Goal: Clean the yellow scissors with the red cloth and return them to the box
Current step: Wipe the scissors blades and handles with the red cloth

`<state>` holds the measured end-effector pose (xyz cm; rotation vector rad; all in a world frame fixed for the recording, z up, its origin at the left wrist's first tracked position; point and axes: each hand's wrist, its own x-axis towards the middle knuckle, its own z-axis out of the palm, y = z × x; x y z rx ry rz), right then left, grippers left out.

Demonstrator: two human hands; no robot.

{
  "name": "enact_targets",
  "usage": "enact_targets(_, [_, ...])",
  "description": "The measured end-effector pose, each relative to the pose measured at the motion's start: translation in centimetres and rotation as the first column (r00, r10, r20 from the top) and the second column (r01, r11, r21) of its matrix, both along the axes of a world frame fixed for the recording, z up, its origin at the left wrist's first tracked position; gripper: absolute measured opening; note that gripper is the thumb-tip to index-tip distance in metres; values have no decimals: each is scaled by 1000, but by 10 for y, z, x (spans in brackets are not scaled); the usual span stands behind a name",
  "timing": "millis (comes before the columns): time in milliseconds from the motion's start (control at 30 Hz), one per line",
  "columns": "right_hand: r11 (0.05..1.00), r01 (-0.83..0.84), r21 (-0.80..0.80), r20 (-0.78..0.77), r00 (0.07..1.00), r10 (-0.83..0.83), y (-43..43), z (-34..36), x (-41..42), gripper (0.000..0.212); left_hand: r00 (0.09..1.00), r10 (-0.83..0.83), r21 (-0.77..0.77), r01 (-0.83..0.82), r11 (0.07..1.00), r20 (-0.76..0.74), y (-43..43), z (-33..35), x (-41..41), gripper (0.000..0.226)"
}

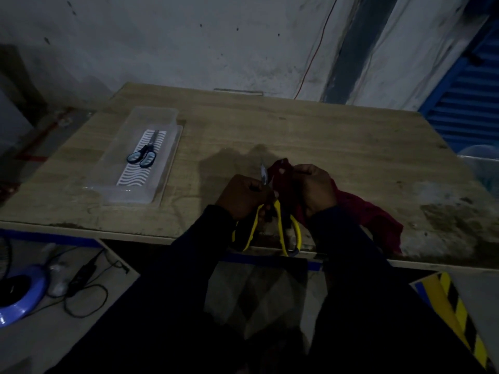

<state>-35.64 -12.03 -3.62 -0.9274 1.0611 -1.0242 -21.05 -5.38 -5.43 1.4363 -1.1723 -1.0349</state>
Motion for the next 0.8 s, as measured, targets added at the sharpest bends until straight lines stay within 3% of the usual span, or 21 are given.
enact_targets(67, [1000,-9,10,-11,1000,9,-3,-2,6,12,1000,18,-6,-18,1000,-16,1,0,2,31])
enact_targets(167, [986,-167,-1,5,986,167,7,-4,4,5,998,37,0,-38,999,-57,1,-1,4,28])
enact_targets(267, [972,-235,-11,-5,972,235,9,1,-5,19,1000,8,-8,-8,1000,-25,1,1,1,25])
enact_targets(367, [986,-155,-54,-31,988,154,5,0,1,37,999,5,-18,-4,1000,32,2,3,0,31])
enact_targets(533, [998,43,-36,-139,989,-47,-3,-6,15,19,995,17,10,-18,1000,95,0,3,1,34])
enact_targets(633, [997,69,-19,-148,986,-71,-8,0,14,10,994,-1,29,-2,1000,106,0,4,0,38])
enact_targets(800, [976,-198,-88,-287,944,165,1,-1,-5,13,998,18,44,-21,999,65,-1,5,1,30])
